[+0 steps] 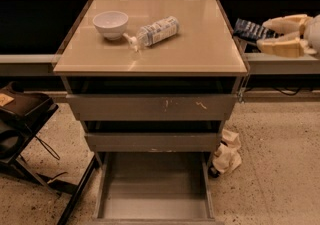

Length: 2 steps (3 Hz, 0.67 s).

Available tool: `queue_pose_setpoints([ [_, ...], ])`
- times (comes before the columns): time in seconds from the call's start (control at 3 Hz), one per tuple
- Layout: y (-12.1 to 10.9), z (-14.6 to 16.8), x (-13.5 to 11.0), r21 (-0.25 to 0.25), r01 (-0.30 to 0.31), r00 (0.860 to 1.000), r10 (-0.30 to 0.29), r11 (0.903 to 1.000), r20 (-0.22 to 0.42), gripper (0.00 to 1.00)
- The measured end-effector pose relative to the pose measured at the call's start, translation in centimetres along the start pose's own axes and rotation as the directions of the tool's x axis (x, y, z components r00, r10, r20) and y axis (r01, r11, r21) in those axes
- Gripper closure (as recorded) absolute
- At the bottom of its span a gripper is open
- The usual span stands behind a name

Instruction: Place rxbar blueberry into bottom drawer

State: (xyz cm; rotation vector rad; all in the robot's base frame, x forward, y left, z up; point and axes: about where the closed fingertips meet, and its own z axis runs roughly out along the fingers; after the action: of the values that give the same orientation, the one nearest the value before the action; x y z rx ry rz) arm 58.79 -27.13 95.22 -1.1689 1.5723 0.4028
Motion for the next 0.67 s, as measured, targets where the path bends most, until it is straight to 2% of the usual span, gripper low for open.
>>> queue_pose_setpoints([
  [0.33, 2.93, -0.99, 2.46, -0.021, -0.049, 0.999, 0.049, 0.9986, -0.01, 1.0],
  [0.67, 2.93, -0.99, 2.49, -0.021, -0.049, 0.999, 0.049, 0.9986, -0.01, 1.0],
])
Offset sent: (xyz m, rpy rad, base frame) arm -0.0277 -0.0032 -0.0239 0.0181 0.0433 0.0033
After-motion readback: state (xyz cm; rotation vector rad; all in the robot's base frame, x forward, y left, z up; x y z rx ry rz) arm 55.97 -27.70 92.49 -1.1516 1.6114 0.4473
